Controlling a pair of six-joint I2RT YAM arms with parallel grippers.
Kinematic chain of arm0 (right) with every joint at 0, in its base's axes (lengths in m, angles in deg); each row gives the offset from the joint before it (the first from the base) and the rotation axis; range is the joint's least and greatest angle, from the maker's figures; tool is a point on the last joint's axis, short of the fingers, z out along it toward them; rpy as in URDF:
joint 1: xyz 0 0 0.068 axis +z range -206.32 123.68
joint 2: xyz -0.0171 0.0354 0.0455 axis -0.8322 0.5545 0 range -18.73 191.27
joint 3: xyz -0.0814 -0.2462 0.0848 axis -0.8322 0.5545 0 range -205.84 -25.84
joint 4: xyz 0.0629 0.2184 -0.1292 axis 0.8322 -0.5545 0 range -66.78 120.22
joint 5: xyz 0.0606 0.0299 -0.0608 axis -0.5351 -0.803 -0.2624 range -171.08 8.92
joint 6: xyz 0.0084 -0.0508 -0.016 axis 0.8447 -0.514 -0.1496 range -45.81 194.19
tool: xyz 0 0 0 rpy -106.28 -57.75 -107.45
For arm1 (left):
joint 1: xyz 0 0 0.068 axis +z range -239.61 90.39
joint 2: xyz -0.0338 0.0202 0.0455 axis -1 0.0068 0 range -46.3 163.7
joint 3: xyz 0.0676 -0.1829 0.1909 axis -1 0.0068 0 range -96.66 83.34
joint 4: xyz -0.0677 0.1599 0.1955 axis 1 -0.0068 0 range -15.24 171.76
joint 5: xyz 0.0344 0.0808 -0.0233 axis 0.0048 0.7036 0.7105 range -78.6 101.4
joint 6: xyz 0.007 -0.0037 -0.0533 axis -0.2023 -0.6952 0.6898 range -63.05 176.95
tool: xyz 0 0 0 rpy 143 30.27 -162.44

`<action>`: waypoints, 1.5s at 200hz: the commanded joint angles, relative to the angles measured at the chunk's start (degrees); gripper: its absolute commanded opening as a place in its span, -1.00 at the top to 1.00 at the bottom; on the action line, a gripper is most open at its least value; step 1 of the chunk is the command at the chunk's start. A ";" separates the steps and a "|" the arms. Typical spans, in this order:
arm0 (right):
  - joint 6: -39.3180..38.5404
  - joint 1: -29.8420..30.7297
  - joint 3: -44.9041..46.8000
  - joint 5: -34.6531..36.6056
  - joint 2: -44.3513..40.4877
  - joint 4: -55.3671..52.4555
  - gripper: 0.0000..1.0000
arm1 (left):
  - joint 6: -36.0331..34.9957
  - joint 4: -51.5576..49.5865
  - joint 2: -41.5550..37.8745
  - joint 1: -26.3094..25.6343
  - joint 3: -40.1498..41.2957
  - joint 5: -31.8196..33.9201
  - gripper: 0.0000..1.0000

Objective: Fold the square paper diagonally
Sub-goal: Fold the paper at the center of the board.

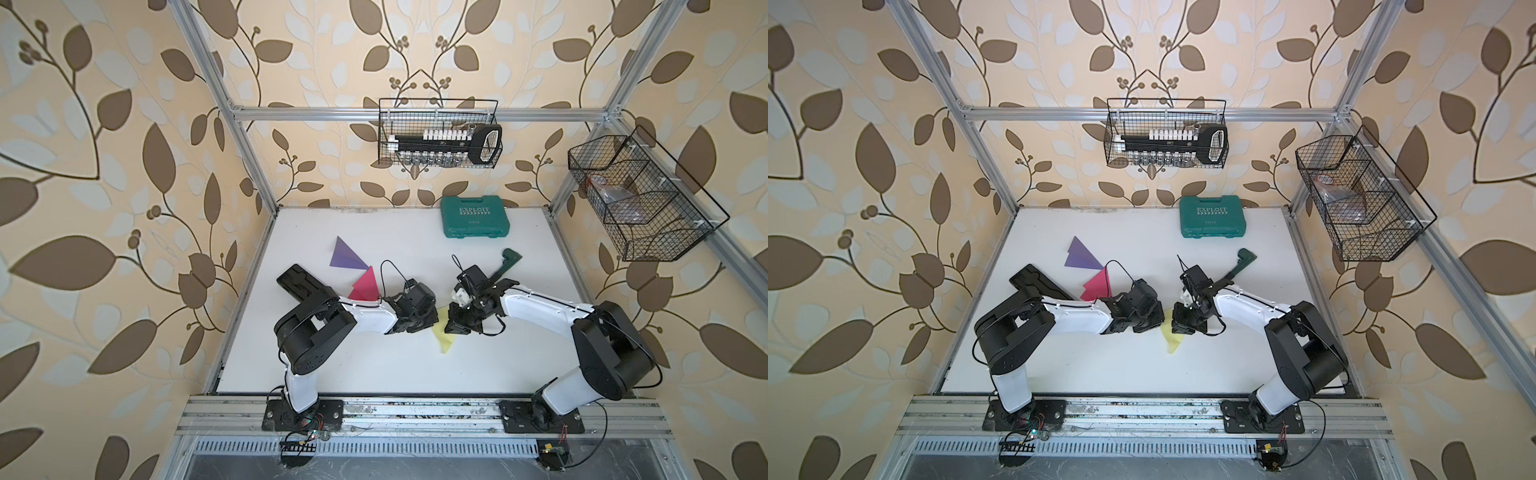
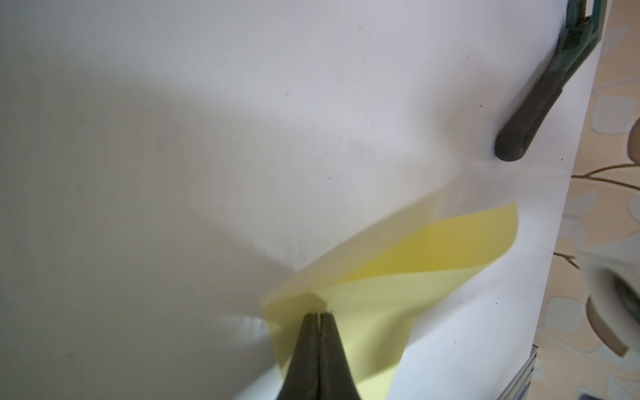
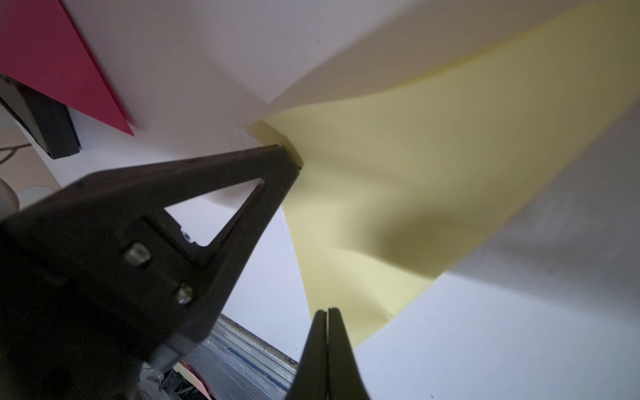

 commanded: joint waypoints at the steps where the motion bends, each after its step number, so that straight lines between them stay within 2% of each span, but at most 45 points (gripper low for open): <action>1: -0.01 1.08 1.00 -1.41 1.22 0.53 1.00 | -0.16 -4.57 1.84 0.63 0.27 0.08 1.00; 81: -4.07 2.22 5.47 1.26 2.57 -3.07 1.00 | 0.29 -4.09 1.60 0.63 0.64 -0.06 1.00; 109: -5.04 2.97 6.51 4.13 1.79 -5.12 1.00 | 0.36 -4.05 1.34 0.63 1.07 0.29 1.00; 134: -5.03 3.06 6.96 3.63 -0.33 -5.15 1.00 | 0.46 -3.45 1.38 0.63 1.44 -0.04 1.00; 189: -6.48 -0.62 -1.23 1.87 -5.95 -7.22 1.00 | -1.17 -3.81 0.29 0.63 2.06 -0.45 1.00; 215: -10.93 -4.14 -5.17 2.54 -3.43 -7.33 1.00 | -2.41 -4.52 -0.11 0.63 1.63 -0.71 1.00; 251: -18.31 -5.69 -8.75 2.45 3.28 -6.75 1.00 | -4.39 -5.05 -0.11 0.63 0.58 -2.11 1.00; 300: -18.72 -6.60 -9.48 3.22 8.84 -4.76 1.00 | -7.53 -7.13 -0.44 0.63 -0.92 -2.85 1.00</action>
